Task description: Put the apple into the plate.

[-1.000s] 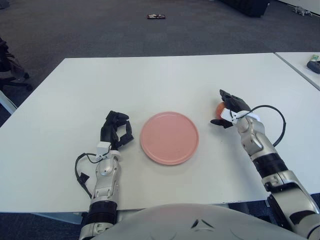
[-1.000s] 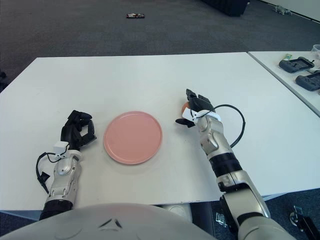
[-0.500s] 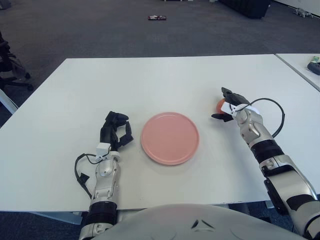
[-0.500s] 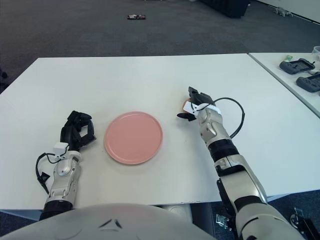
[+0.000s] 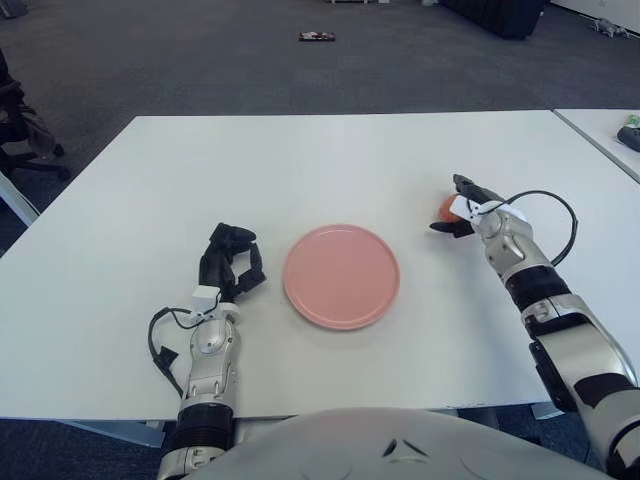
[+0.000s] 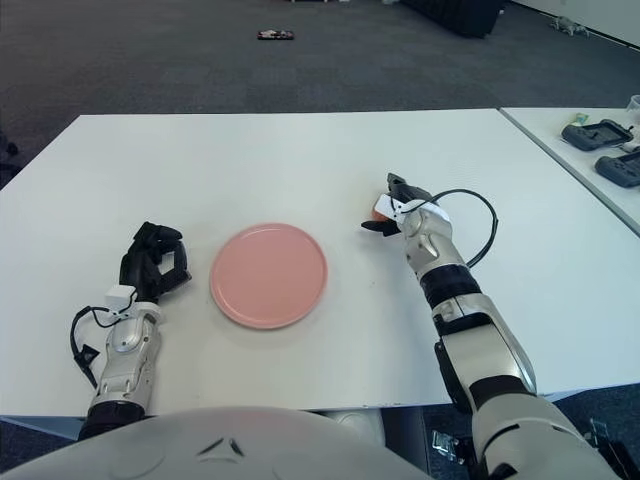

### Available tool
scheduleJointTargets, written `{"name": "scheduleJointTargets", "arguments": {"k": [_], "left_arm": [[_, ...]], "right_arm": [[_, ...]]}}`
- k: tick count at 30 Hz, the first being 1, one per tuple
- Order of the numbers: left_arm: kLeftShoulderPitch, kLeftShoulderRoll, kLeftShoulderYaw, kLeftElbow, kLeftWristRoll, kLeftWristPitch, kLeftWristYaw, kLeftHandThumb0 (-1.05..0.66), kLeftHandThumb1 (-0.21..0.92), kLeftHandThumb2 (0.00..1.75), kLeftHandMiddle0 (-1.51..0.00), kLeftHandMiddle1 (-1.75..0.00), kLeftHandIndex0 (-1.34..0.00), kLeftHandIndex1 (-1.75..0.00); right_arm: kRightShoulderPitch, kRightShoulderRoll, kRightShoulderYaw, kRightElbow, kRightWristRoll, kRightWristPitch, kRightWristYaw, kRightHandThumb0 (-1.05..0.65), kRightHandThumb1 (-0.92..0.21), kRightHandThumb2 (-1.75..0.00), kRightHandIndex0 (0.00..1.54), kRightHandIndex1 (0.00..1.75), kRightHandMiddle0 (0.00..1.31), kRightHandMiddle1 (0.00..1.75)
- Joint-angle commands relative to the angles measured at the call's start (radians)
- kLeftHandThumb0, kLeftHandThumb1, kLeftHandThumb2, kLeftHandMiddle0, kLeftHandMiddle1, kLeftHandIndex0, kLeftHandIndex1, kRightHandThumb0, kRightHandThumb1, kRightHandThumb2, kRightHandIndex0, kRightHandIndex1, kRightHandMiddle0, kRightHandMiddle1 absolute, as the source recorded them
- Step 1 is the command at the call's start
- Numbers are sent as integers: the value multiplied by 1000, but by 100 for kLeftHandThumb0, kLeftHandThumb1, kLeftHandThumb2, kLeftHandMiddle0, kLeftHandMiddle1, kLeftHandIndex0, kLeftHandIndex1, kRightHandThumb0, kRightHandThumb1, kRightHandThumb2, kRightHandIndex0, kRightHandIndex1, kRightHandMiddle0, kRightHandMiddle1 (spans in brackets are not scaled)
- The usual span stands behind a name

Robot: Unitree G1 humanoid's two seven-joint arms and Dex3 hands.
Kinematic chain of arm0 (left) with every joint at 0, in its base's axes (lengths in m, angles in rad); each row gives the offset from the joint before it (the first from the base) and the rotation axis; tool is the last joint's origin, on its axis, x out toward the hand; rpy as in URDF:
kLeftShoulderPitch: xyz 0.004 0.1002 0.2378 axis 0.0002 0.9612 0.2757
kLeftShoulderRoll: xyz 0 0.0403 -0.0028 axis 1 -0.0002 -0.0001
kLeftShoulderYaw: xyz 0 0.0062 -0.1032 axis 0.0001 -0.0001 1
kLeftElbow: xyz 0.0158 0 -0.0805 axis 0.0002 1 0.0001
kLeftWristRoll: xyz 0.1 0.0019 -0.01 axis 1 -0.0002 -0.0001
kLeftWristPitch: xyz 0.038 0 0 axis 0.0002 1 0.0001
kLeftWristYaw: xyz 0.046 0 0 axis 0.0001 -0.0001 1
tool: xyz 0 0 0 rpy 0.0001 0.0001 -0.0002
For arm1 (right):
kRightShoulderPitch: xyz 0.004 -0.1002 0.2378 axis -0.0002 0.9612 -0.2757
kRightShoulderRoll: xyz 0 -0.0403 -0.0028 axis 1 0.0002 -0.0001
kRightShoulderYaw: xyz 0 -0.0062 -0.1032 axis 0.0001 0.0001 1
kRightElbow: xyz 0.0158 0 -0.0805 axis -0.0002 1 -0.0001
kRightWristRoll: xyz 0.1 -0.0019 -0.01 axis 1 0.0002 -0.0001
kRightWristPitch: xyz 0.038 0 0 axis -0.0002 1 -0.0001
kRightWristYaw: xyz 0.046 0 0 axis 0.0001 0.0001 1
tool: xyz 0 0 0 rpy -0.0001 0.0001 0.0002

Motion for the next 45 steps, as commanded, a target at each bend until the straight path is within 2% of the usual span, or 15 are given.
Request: {"name": "scheduleJointTargets", "arguments": {"k": [1, 14, 16, 20, 23, 26, 28, 30, 31, 32, 34, 35, 39, 45], "left_arm": [[6, 2, 0, 5, -5, -1, -5, -44, 45, 117, -114, -175, -51, -175], [9, 2, 5, 0, -25, -9, -20, -43, 46, 115, -115, -175, -49, -175], [9, 1, 5, 0, -19, -11, -15, -43, 46, 115, -115, -175, -49, -175], [9, 0, 6, 3, -7, -24, -5, -43, 46, 114, -114, -175, -49, -175], [10, 0, 6, 4, 0, -27, -2, -43, 46, 114, -114, -175, -49, -175], [9, 0, 7, 3, 0, -24, -2, -43, 46, 114, -114, -175, -49, -175], [9, 1, 7, 3, -5, -20, -5, -43, 46, 114, -114, -175, -49, -175], [7, 0, 9, 4, -14, -23, -10, -43, 46, 114, -113, -175, -49, -175], [6, -2, 10, 5, -17, -26, -11, -43, 46, 114, -113, -175, -49, -175], [6, -2, 11, 7, -19, -29, -12, -43, 46, 115, -113, -175, -50, -175], [5, -3, 12, 8, -21, -32, -12, -43, 45, 116, -113, -175, -50, -175], [5, -3, 12, 9, -21, -34, -13, -44, 45, 117, -114, -175, -51, -175], [6, -4, 12, 10, -25, -39, -17, -44, 43, 119, -115, -175, -52, -175], [7, -7, 11, 5, -36, -38, -21, -45, 41, 121, -116, -175, -54, -175]], "right_arm": [[75, -7, 28, 60, 7, 56, 41, -105, -78, -56, 0, 0, 0, 0], [85, -48, 69, -5, -12, 134, 106, -103, -84, -57, 5, 3, 0, 0], [84, -54, 82, -13, -20, 149, 120, -102, -80, -61, 2, 26, 0, 3], [87, -63, 96, -30, -24, 167, 135, -101, -77, -63, 0, 45, 0, 14], [93, -70, 100, -44, -21, 163, 134, -99, -74, -64, 0, 65, 0, 43], [101, -78, 100, -54, -13, 147, 129, -97, -73, -65, 0, 77, 0, 63], [107, -83, 95, -59, -2, 131, 125, -90, -62, -79, 0, 102, 0, 100], [112, -85, 88, -60, 9, 120, 119, -84, -54, -89, 0, 116, 0, 125], [113, -84, 82, -60, 16, 117, 118, -80, -49, -97, 0, 125, 1, 143], [114, -84, 77, -60, 21, 115, 117, -74, -44, -104, 3, 132, 8, 154], [115, -82, 68, -58, 30, 113, 115, -69, -39, -111, 6, 138, 14, 164], [116, -80, 61, -57, 36, 113, 113, -60, -40, -114, 8, 141, 28, 168], [115, -73, 41, -56, 49, 117, 101, -50, -37, -122, 13, 148, 49, 173], [120, -66, 23, -69, 53, 117, 52, -48, -32, -130, 23, 158, 59, 174]]}}
